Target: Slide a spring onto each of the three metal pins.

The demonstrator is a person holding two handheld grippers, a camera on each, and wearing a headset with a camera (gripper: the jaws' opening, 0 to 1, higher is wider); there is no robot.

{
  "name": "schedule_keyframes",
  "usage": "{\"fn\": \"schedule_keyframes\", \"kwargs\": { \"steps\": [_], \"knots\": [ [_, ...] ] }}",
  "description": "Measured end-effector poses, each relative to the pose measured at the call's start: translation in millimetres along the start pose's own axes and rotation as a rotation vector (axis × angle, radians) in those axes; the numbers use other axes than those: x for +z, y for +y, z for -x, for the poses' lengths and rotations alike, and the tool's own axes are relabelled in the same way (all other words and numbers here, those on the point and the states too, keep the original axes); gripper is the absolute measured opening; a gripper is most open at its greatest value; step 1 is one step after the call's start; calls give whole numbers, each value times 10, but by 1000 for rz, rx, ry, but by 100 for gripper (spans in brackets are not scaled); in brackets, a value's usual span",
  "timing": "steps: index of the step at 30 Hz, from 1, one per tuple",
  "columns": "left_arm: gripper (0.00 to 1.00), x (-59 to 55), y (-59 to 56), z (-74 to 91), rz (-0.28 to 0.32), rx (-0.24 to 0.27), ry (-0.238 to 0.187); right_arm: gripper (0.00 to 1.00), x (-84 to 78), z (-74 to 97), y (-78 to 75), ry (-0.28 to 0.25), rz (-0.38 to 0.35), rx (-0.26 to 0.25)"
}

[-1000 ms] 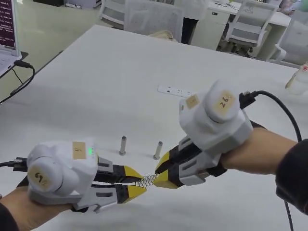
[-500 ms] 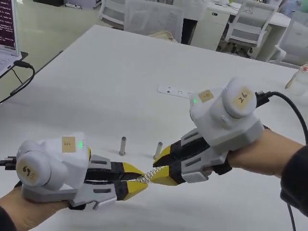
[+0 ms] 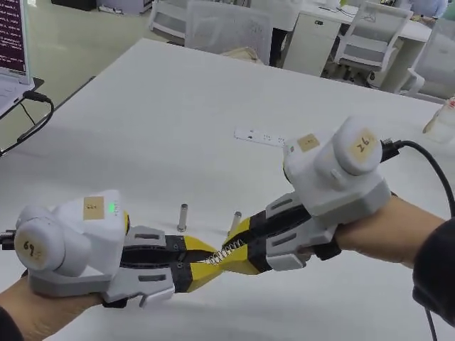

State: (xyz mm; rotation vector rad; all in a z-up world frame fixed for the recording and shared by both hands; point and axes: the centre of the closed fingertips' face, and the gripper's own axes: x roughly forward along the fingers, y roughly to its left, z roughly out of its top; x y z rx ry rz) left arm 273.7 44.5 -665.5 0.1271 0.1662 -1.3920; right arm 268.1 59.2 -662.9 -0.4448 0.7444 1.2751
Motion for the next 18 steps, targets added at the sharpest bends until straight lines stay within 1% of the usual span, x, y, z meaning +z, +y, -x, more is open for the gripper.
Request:
{"fn": "schedule_keyframes", "kwargs": {
  "steps": [10,14,16,18],
  "knots": [
    [2,18,3,-3,-4,2,-5,9,9,-1,1,-7,-19,10],
    [2,13,0,-16,-15,0,2,9,3,-6,-1,17,-18,13],
    [2,6,-2,-27,-32,2,8,8,-3,-10,-2,32,-16,12],
    [3,-8,-19,-45,-45,-1,17,8,-20,-14,8,63,-5,13]
  ]
}}
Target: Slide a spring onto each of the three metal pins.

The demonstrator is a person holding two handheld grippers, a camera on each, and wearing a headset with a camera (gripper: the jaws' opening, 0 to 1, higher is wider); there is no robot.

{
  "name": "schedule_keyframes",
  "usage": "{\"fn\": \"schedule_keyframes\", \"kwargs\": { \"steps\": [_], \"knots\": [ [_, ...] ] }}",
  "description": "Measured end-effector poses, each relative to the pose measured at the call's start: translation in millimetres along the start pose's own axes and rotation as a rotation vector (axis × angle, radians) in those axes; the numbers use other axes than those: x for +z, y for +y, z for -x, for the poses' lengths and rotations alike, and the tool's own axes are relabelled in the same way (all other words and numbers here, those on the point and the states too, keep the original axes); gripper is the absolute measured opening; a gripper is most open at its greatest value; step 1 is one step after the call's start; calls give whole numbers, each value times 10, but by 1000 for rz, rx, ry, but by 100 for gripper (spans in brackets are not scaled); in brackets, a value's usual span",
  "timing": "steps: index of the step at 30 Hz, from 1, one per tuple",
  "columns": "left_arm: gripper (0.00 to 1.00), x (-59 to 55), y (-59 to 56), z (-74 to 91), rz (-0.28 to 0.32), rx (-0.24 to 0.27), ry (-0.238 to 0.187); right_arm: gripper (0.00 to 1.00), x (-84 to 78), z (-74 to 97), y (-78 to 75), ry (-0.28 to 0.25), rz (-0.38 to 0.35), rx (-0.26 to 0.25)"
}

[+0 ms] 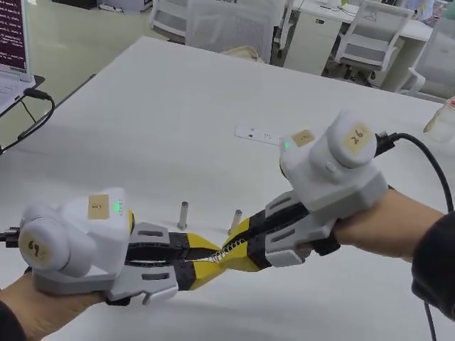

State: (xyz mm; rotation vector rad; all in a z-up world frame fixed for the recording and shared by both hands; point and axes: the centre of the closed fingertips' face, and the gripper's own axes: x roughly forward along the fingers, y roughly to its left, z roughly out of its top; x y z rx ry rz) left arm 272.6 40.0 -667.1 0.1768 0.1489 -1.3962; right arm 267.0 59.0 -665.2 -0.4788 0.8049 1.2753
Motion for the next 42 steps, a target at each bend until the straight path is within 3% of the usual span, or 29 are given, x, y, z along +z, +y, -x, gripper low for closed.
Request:
{"fn": "schedule_keyframes", "kwargs": {
  "steps": [17,38,42],
  "knots": [
    [3,-51,-86,-64,-37,-33,29,8,-74,-19,70,186,85,12],
    [3,-81,-97,-103,-32,-44,42,8,-99,-32,57,249,120,22],
    [8,-78,-87,-99,-21,-42,40,8,-106,-29,28,258,127,14]
  ]
}}
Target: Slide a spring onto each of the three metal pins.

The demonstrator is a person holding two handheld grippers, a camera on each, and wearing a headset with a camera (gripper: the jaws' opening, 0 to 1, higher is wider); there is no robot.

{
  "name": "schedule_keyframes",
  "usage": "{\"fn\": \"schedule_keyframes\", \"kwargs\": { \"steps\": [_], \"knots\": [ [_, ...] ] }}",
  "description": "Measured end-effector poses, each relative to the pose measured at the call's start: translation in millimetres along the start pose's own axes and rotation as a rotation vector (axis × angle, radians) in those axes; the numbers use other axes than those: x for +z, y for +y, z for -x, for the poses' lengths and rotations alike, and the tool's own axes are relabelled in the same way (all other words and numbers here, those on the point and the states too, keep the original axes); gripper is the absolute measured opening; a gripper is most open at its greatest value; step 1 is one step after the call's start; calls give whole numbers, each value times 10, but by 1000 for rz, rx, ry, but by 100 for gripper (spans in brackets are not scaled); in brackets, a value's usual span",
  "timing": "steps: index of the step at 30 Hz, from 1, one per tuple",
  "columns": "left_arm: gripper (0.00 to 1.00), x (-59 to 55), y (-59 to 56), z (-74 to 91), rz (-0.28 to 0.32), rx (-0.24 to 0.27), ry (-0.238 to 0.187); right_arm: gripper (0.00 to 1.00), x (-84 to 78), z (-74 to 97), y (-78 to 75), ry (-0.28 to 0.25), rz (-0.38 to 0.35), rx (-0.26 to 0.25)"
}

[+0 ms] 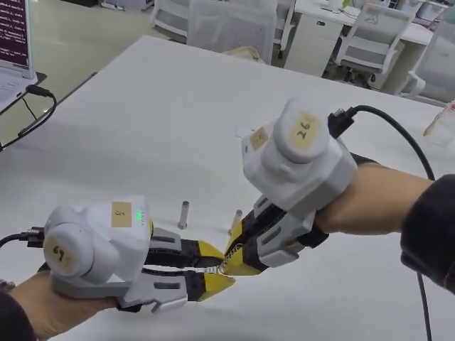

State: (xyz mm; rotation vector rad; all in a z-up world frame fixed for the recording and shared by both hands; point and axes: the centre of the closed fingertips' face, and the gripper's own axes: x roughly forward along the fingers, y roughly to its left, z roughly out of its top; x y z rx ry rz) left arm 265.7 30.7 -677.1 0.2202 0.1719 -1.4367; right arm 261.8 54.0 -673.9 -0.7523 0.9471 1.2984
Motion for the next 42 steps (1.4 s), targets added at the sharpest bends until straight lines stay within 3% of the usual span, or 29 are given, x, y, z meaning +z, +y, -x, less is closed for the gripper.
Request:
{"fn": "schedule_keyframes", "kwargs": {
  "steps": [7,22,29,36,42],
  "knots": [
    [16,-28,67,56,22,29,4,8,-29,12,-39,9,-7,-7],
    [41,-260,295,343,72,164,36,8,-97,21,-110,17,-20,-25],
    [50,-330,393,491,79,228,38,8,-113,33,-138,15,-24,-32],
    [58,-445,453,632,89,280,65,8,-144,78,-177,12,-35,-44],
    [64,-446,488,685,101,313,65,8,-163,115,-207,10,-41,-54]
  ]
}}
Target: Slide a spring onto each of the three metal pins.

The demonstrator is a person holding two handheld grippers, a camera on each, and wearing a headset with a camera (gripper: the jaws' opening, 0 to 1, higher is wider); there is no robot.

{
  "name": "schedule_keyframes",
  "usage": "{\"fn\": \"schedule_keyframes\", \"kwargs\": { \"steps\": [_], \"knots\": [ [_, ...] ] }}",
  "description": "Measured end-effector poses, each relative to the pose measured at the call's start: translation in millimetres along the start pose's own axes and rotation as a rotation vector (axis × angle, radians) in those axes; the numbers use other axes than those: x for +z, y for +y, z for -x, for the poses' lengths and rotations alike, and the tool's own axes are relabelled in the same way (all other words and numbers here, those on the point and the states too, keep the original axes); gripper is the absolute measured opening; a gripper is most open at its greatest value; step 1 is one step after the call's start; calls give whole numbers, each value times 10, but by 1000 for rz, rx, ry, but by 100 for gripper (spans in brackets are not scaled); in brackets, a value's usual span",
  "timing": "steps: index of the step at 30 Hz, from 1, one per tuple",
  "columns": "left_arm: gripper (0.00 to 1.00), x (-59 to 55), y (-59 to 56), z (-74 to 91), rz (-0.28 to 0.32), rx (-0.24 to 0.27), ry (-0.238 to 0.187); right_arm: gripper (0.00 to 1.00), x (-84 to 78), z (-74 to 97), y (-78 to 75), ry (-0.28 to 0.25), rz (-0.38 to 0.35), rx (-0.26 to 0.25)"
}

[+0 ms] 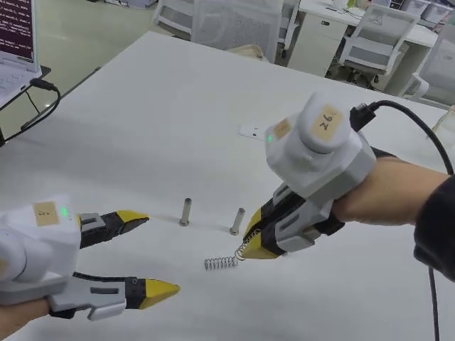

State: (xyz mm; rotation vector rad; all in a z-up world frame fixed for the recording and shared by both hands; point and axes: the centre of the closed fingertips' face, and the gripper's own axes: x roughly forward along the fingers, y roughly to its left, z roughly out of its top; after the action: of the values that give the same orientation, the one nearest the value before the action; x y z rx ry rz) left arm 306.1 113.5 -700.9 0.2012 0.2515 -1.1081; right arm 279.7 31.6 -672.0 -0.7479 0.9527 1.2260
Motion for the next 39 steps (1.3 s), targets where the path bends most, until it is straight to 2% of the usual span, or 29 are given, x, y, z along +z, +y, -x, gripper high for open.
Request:
{"fn": "schedule_keyframes", "kwargs": {
  "steps": [10,23,37,38,39],
  "knots": [
    [72,-34,70,30,-8,39,7,8,-35,102,-99,-2,-16,-21],
    [75,-69,126,47,-3,53,14,8,-65,303,-434,23,-28,-72],
    [73,-78,171,37,3,60,14,8,-43,228,-738,74,-24,-59],
    [73,-80,174,35,4,60,15,8,-47,197,-830,79,-24,-63],
    [73,-77,171,35,6,60,14,8,-57,177,-858,86,-25,-60]
  ]
}}
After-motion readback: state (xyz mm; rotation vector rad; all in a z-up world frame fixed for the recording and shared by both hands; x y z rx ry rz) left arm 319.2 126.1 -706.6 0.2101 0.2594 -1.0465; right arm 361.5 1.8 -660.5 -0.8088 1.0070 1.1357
